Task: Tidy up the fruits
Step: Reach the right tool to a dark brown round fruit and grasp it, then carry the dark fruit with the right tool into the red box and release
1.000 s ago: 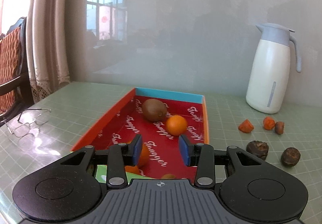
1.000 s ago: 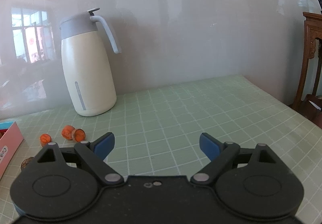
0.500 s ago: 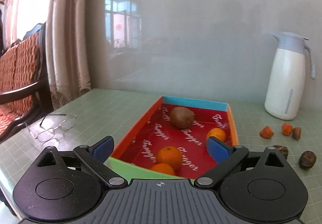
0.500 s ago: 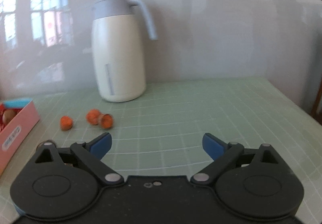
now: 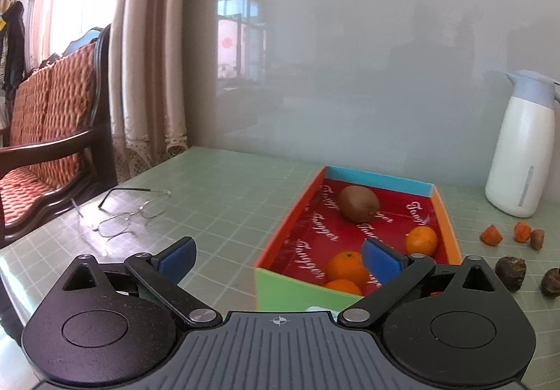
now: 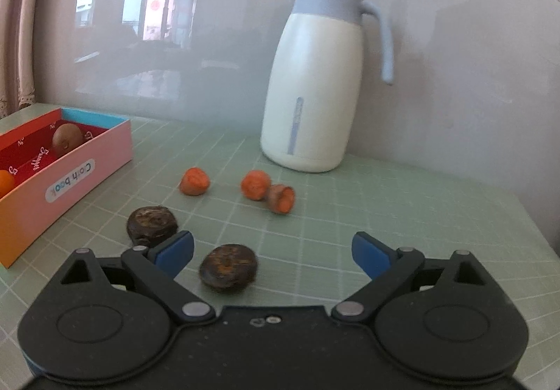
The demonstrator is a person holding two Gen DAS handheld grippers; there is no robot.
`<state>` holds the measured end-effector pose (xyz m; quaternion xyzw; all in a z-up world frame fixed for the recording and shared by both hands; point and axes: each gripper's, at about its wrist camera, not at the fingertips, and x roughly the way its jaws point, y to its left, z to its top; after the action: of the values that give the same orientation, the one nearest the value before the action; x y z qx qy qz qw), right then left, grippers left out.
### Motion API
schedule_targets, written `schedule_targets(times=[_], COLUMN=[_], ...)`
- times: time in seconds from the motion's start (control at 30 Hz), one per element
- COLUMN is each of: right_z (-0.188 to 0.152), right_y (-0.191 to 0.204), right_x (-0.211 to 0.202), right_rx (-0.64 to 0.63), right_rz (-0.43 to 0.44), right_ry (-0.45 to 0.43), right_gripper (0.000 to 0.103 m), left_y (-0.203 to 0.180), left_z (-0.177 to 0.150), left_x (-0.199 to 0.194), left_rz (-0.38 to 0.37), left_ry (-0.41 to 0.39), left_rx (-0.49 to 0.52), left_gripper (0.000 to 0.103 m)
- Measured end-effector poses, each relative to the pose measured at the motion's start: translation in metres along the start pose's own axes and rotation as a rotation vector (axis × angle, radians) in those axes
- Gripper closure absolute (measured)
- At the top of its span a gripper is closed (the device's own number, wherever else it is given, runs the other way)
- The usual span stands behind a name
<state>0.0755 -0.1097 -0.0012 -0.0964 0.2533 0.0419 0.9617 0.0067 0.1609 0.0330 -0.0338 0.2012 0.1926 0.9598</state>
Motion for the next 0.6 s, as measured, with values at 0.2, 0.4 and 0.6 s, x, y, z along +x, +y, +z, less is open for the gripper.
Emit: schedule_targets(times=[0.2, 0.4, 0.6], right_z=[0.000, -0.003, -0.001], right_y=[0.008, 0.014, 0.010], right_x=[0.015, 0.029, 0.036], right_rx=[0.041, 0.051, 0.134], right_rz=[0.020, 0.027, 0.064], right_ry=[0.073, 0.135, 0.182], right_gripper=[0.019, 0.030, 0.061], left_y=[0.016, 0.029, 0.035], left_z=[-0.001, -0.002, -0.002], left_x=[-0.001, 0.000, -0.001], left_rz=[0.022, 0.038, 0.048], left_ry=[0.006, 0.009, 0.008], left_rx=[-0.018, -0.033, -0.040], left_gripper=[0.002, 0.002, 0.002])
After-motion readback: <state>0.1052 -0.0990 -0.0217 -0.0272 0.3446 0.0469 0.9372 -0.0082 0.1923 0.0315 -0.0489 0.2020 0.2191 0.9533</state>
